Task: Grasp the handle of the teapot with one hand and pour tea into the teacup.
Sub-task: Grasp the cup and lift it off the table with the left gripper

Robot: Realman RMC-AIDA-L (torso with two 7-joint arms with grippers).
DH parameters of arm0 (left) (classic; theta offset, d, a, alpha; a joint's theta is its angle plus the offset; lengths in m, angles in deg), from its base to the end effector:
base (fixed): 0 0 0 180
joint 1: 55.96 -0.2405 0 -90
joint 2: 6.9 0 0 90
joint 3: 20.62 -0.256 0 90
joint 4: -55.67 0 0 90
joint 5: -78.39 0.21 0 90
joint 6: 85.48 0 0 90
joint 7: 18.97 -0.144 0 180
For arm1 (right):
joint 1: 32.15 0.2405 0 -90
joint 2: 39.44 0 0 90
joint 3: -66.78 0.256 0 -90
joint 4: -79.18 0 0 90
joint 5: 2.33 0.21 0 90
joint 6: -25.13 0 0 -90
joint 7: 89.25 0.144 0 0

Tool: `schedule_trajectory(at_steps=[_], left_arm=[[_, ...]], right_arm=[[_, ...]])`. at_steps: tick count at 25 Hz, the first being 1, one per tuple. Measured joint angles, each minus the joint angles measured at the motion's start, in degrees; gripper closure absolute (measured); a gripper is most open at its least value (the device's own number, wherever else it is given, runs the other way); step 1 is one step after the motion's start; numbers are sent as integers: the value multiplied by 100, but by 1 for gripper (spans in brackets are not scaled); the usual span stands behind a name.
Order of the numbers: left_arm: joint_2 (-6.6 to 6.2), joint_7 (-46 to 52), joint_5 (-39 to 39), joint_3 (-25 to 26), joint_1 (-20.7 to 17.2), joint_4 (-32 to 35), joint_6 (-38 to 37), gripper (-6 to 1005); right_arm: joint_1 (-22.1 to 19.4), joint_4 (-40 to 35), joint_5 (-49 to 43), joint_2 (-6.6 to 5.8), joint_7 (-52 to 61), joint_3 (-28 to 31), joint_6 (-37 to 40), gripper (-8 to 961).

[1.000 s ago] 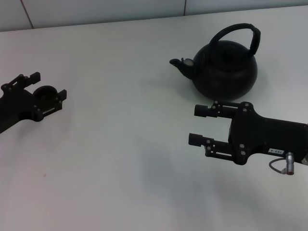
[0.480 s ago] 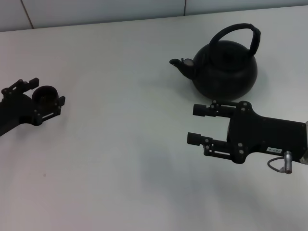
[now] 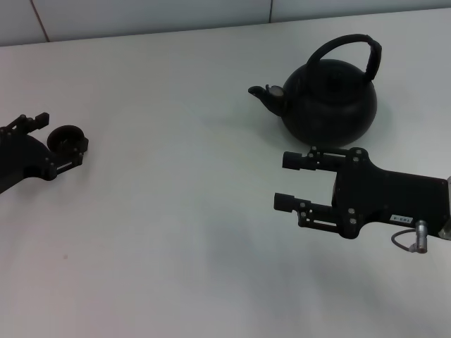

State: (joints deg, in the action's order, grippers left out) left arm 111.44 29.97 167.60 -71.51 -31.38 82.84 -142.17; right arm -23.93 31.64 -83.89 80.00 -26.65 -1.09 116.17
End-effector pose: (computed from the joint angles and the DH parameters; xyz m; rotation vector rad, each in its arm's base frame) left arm -0.3315 0.3490 -0.0108 -2.2716 -0.4367 -0.3688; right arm 0.2645 0.2490 -0.0065 -2.6215 0.2924 0.9805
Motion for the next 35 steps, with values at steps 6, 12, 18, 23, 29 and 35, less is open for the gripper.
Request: schedule_trajectory(at_steps=[6,12,18,23,29,35], left_arm=[[-15,51,7,-58,9,-26,5,151],[-14,59,9,-122,-38,-30,44,152],[-4,22,9,-123,-40,-36,162,153],[4,14,9,-123,-5,-36,219,153],[7,12,8,-155,25,-36,287,154],[7,59,7,-477,60,-36,544,155]], right_arm=[[13,0,-1,0,0,2,0,340],[21,0,-1,0,-1,2,4,339],[36,0,-1,0,-5,2,1,339],[39,0,-1,0,-5,2,0,340],[43,0,-1,0,-12,2,0,339],[64,0,-1,-4,-23,2,-8,339]])
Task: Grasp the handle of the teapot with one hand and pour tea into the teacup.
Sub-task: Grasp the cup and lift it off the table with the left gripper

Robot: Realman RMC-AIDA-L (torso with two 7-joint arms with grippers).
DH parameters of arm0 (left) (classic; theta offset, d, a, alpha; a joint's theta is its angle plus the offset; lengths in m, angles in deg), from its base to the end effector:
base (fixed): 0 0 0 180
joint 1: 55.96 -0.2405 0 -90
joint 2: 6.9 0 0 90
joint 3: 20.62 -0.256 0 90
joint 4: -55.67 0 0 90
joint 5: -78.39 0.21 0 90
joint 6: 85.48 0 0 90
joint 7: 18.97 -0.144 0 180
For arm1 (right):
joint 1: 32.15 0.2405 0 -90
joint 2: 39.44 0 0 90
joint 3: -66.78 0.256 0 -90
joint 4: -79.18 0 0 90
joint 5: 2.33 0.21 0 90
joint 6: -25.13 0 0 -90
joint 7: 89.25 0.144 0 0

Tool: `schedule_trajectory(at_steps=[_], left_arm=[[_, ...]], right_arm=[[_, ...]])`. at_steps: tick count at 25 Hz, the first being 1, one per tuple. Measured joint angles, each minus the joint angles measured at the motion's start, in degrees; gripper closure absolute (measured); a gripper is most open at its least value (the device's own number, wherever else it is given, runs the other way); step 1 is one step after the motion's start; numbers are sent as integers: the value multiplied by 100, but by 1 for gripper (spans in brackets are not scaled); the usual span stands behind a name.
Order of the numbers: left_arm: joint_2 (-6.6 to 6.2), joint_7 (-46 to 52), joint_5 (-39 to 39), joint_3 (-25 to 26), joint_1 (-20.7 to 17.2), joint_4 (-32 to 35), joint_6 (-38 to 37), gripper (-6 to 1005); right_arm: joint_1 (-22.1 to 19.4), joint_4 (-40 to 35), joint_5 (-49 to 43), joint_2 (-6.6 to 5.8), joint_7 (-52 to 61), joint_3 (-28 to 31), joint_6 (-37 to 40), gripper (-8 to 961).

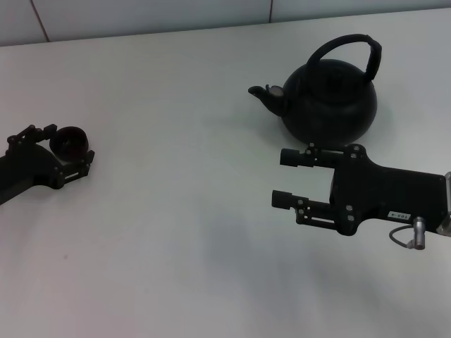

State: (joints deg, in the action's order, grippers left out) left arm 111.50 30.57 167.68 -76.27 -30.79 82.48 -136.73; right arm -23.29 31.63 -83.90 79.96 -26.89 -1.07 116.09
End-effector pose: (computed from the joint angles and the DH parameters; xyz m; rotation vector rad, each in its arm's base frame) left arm -0.3349 0.3520 -0.0221 -2.2999 -0.4370 -0.2626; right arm 0.2621 0.2521 -0.0062 -2.6246 0.2727 0.9803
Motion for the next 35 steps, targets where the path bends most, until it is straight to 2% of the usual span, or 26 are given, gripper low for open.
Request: schedule_trajectory(at_steps=[30,35], left_arm=[[25,-1,-19,-87,128,-61,277,157],[25,-34,-16,-86,129,-61,282,195]], right_arm=[[18,0,0,-5,-14,79,-9,340],[19,0,0,-5,-14,79,-9,340]])
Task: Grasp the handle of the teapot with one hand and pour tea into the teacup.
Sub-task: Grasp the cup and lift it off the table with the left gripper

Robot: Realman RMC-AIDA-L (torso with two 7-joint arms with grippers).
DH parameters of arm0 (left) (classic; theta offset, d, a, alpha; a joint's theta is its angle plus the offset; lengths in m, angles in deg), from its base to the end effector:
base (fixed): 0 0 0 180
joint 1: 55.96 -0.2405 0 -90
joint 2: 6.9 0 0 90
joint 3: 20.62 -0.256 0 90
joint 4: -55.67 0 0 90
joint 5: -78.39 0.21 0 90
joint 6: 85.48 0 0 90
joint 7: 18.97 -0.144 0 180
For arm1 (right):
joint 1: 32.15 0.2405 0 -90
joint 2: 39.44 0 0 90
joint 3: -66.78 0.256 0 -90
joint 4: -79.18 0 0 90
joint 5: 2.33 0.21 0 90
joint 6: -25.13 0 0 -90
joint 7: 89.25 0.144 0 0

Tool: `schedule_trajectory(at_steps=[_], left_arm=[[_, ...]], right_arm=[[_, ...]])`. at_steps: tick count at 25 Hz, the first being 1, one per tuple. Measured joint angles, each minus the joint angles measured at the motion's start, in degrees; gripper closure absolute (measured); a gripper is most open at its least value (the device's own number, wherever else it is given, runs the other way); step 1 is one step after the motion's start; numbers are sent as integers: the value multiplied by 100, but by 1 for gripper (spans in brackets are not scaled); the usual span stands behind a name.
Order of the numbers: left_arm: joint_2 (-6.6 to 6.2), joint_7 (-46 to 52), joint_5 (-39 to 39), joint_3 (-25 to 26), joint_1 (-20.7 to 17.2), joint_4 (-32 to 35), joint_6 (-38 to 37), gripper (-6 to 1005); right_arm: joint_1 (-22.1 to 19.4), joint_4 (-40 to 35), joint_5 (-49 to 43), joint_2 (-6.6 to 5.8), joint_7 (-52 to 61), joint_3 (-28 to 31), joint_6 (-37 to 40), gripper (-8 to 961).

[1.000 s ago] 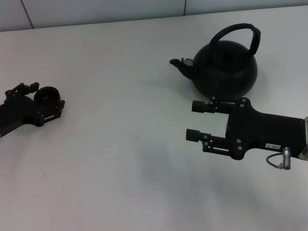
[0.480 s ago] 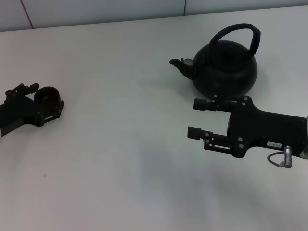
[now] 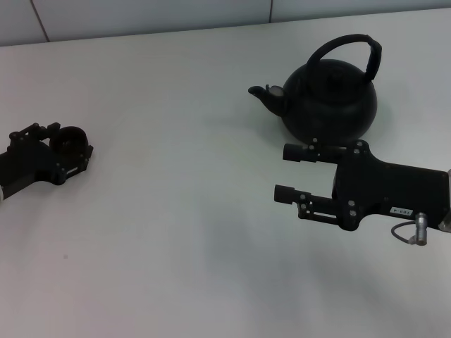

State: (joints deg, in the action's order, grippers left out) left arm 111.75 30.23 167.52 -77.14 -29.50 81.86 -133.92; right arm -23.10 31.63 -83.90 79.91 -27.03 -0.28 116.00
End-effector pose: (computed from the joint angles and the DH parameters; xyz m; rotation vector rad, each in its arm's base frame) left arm -0.3325 0.3589 -0.0262 -2.2951 -0.4291 -0.2251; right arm 0.2628 0.2544 -0.0035 -2.6110 0.2682 0.9768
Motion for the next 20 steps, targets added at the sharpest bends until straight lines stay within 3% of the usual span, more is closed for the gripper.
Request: schedule_trajectory(at_steps=[8,20], left_arm=[[0,-7,6,-6,0,7,9,304],[0,-14,12,-29,-1,37,-8,303]], right_arm=[[0,1,8,0,1,0,0,339],[0,0,10,0,1,0,0,339]])
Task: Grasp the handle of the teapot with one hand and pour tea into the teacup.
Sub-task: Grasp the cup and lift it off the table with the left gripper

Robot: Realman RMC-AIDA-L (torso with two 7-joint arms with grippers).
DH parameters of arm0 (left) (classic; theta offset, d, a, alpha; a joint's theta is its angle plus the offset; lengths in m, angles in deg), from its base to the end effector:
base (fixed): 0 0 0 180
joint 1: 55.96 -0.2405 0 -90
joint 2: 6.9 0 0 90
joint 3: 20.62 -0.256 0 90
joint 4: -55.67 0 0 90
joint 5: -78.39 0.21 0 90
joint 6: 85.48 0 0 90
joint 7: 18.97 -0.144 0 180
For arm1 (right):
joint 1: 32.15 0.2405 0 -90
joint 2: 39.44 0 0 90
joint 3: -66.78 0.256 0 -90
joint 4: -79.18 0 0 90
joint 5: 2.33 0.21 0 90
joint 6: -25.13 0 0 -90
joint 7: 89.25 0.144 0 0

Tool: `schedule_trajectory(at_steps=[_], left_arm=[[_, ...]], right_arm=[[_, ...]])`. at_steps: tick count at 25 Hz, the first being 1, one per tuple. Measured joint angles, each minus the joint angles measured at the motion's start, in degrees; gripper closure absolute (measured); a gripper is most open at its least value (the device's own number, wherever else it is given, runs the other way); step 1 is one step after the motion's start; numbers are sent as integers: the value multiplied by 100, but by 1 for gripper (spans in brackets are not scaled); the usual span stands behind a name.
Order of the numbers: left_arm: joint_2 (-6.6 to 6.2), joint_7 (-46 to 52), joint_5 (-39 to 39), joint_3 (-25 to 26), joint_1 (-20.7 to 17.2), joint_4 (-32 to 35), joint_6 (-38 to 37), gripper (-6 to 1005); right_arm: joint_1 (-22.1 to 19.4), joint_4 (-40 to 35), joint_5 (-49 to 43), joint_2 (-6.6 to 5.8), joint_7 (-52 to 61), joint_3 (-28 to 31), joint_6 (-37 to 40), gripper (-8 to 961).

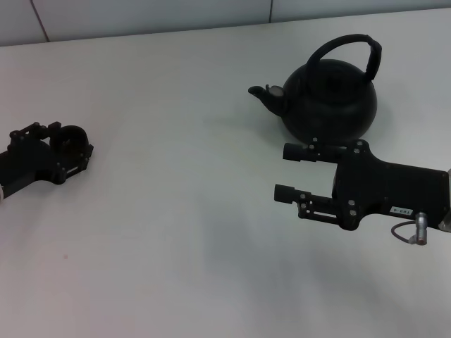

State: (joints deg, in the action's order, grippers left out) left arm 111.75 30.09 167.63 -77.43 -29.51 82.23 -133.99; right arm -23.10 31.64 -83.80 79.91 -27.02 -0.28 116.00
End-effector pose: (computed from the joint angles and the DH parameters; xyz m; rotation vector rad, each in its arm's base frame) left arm -0.3312 0.3596 -0.0259 -2.2995 -0.4149 -0.2222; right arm 0.2627 0.2545 -0.0033 -2.6094 0.2686 0.9786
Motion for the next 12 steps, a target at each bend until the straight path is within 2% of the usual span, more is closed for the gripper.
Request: schedule_trajectory(at_steps=[12], left_arm=[[6,45,-42,-129,80,16,-47,302]], right_arm=[[0,5,0,0,0,0,0,340]])
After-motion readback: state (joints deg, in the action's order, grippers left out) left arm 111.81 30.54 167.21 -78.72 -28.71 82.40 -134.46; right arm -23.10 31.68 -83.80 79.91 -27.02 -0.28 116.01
